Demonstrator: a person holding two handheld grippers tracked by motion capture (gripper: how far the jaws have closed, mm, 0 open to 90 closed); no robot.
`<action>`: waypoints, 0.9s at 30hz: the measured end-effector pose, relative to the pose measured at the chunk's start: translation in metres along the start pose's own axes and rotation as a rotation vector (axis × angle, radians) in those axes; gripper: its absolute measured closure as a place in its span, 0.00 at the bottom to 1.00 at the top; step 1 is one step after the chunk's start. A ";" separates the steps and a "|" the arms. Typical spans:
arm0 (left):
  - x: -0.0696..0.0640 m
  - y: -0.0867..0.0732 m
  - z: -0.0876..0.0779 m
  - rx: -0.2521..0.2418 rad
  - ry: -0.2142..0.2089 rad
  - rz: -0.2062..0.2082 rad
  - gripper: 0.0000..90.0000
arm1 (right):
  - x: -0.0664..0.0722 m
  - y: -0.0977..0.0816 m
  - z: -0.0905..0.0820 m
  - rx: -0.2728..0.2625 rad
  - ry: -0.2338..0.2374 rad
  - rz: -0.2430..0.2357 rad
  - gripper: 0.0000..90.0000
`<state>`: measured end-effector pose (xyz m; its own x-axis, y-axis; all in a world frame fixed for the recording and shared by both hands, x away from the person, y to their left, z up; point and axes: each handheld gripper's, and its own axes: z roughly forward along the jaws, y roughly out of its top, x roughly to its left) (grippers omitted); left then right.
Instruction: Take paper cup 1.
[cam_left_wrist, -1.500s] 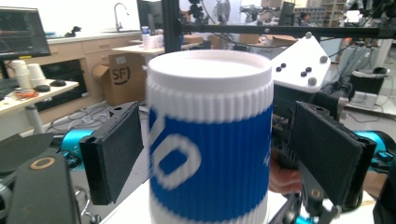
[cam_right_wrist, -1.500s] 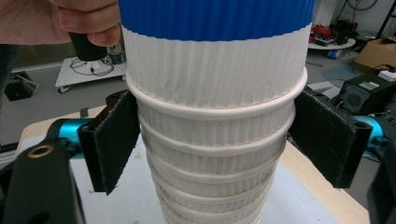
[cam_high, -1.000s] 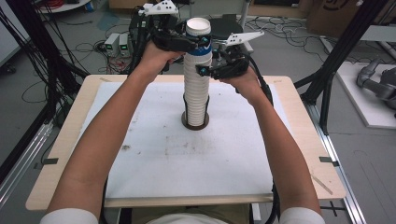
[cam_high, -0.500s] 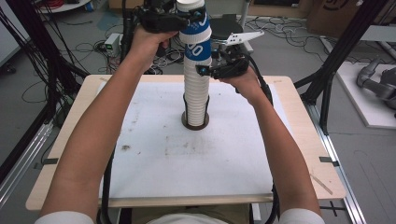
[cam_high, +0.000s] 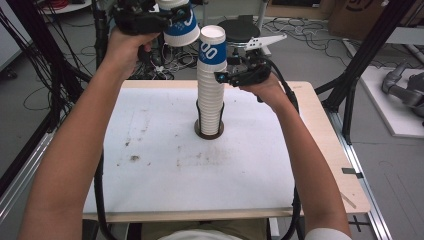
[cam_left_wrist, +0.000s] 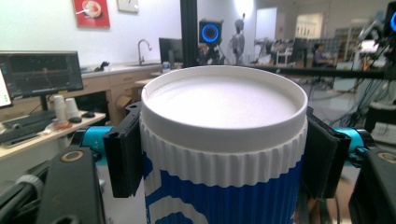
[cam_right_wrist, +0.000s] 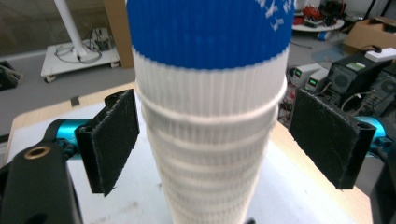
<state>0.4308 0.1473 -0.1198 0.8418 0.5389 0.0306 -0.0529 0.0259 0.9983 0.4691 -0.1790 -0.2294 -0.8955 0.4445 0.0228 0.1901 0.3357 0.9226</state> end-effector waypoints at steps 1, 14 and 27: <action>0.000 -0.004 -0.004 0.004 0.002 -0.005 0.31 | 0.000 -0.001 -0.004 -0.005 -0.004 0.002 0.18; -0.021 -0.091 -0.040 0.104 0.027 -0.027 0.31 | 0.020 -0.052 -0.057 0.036 -0.104 -0.026 0.18; -0.027 -0.168 -0.050 0.129 0.003 -0.073 0.31 | 0.040 -0.121 -0.063 0.046 -0.126 0.017 0.18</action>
<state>0.3898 0.1705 -0.2903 0.8394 0.5418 -0.0426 0.0783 -0.0429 0.9960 0.3845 -0.2542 -0.3163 -0.8346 0.5506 -0.0133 0.2257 0.3639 0.9037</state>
